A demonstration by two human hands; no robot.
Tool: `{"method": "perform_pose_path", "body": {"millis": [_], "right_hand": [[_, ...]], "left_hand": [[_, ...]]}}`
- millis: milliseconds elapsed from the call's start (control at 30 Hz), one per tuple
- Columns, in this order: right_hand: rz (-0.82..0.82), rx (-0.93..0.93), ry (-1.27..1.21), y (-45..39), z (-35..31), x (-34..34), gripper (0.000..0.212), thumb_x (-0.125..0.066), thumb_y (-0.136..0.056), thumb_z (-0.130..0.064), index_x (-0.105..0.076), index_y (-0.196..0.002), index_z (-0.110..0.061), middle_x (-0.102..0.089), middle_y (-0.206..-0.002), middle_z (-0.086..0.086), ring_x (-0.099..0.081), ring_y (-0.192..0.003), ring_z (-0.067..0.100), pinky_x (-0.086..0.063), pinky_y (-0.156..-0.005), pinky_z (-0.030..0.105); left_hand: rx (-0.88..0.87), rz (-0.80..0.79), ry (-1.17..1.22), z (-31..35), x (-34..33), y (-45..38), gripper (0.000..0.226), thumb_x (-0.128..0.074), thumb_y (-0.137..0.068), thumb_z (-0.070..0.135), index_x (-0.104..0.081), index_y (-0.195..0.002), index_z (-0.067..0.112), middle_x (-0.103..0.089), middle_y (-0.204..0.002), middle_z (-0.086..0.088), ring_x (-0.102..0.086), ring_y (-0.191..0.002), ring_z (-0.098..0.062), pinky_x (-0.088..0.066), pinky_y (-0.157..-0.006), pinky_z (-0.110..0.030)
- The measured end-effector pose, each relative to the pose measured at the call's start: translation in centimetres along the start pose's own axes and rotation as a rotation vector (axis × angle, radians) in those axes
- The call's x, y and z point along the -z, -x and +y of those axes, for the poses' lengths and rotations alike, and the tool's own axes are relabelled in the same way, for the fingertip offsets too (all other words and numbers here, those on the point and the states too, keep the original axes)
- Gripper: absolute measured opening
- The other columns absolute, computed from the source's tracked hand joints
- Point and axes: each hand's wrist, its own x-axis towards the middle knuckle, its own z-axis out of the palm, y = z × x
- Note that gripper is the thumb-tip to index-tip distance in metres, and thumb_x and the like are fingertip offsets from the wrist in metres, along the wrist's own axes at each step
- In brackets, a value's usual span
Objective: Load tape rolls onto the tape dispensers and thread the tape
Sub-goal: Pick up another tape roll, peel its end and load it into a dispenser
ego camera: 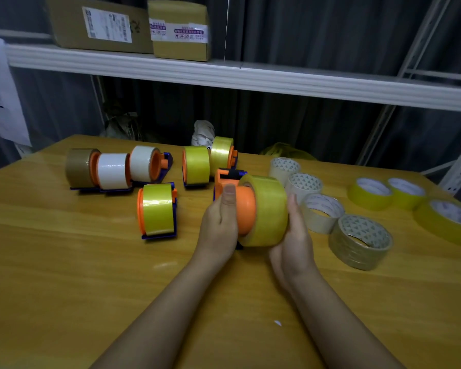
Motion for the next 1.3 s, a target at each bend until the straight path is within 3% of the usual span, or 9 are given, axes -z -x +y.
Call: {"method": "perform_pose_path", "body": {"millis": [133,233,533,700,800,933,1100,1233,1300], "right_hand": [[0.04,-0.002,-0.166,-0.2,-1.0,0.4,0.057,-0.053,-0.086,-0.034,-0.049,-0.135,-0.003,-0.059,-0.123,0.017,-0.057,-0.112,0.032,-0.051,-0.086,0.043],[0.004,-0.009,-0.175,-0.2,-0.9,0.3,0.053,-0.045,-0.094,-0.037,-0.044,-0.141,-0.013,-0.058,-0.132,0.018,-0.058,-0.118,0.033,-0.055,-0.088,0.041],[-0.097,0.018,-0.085,0.1,-0.6,0.3,0.05,-0.049,-0.089,-0.038,-0.048,-0.136,-0.023,-0.069,-0.116,0.004,-0.067,-0.105,0.021,-0.057,-0.076,0.033],[-0.053,0.189,0.173,0.6,-0.4,-0.4,0.057,-0.062,-0.075,-0.065,-0.052,-0.128,-0.046,-0.047,-0.144,0.001,-0.043,-0.135,0.024,-0.035,-0.11,0.055],[-0.036,0.201,0.204,0.5,-0.1,-0.4,0.062,-0.063,-0.071,-0.071,-0.052,-0.127,-0.048,-0.044,-0.147,0.003,-0.038,-0.138,0.026,-0.03,-0.112,0.057],[-0.052,0.079,0.019,0.2,-0.5,0.0,0.043,-0.052,-0.09,-0.042,-0.054,-0.129,-0.025,-0.066,-0.121,0.005,-0.065,-0.109,0.02,-0.056,-0.088,0.038],[-0.075,-0.04,-0.044,0.2,-0.8,0.5,0.059,-0.048,-0.084,-0.041,-0.053,-0.133,-0.009,-0.068,-0.115,0.016,-0.069,-0.098,0.025,-0.058,-0.071,0.032],[-0.055,0.178,0.157,0.3,-0.6,0.2,0.044,-0.054,-0.087,-0.039,-0.054,-0.127,-0.02,-0.068,-0.111,-0.011,-0.065,-0.104,0.011,-0.054,-0.087,0.032],[-0.093,0.325,0.38,0.4,-0.4,0.0,0.044,-0.05,-0.087,-0.035,-0.049,-0.128,-0.019,-0.061,-0.108,-0.032,-0.057,-0.104,-0.007,-0.046,-0.091,0.017]], "left_hand": [[-0.074,-0.096,-0.001,-0.4,-0.1,0.3,0.05,-0.025,-0.094,0.046,-0.056,-0.074,0.012,-0.054,-0.063,-0.004,-0.055,-0.057,-0.012,-0.043,-0.055,-0.019],[-0.13,-0.121,-0.016,-0.6,0.0,0.5,0.05,-0.029,-0.093,0.043,-0.057,-0.075,0.006,-0.05,-0.058,0.002,-0.052,-0.054,-0.006,-0.039,-0.051,-0.014],[-0.342,0.011,-0.255,-1.6,-0.3,0.5,0.033,-0.029,-0.099,0.033,-0.039,-0.068,0.034,-0.038,-0.054,0.011,-0.048,-0.052,0.001,-0.033,-0.05,-0.008],[-0.295,0.011,-0.243,-1.6,-0.7,0.5,0.034,-0.028,-0.099,0.025,-0.042,-0.069,0.033,-0.042,-0.055,0.011,-0.05,-0.054,0.002,-0.034,-0.053,-0.008],[-0.268,-0.069,-0.157,-1.4,-0.5,0.4,0.036,-0.03,-0.101,0.025,-0.045,-0.069,0.03,-0.044,-0.054,0.009,-0.05,-0.051,0.001,-0.035,-0.051,-0.008],[-0.233,-0.165,-0.151,-1.4,-0.2,0.4,0.046,-0.028,-0.098,0.044,-0.046,-0.063,0.021,-0.045,-0.051,0.004,-0.046,-0.046,-0.009,-0.039,-0.048,-0.025],[-0.299,-0.222,-0.239,-1.7,0.2,0.5,0.056,-0.021,-0.091,0.068,-0.041,-0.062,0.024,-0.039,-0.052,0.006,-0.042,-0.047,-0.01,-0.036,-0.047,-0.03],[-0.174,-0.11,-0.149,-0.8,-0.4,0.6,0.054,-0.03,-0.102,0.042,-0.049,-0.063,0.01,-0.045,-0.051,-0.002,-0.045,-0.046,-0.011,-0.039,-0.048,-0.027],[0.008,-0.085,-0.025,-0.1,-0.6,0.5,0.053,-0.029,-0.103,0.034,-0.06,-0.075,0.001,-0.06,-0.062,-0.014,-0.06,-0.057,-0.02,-0.048,-0.056,-0.032]]}}
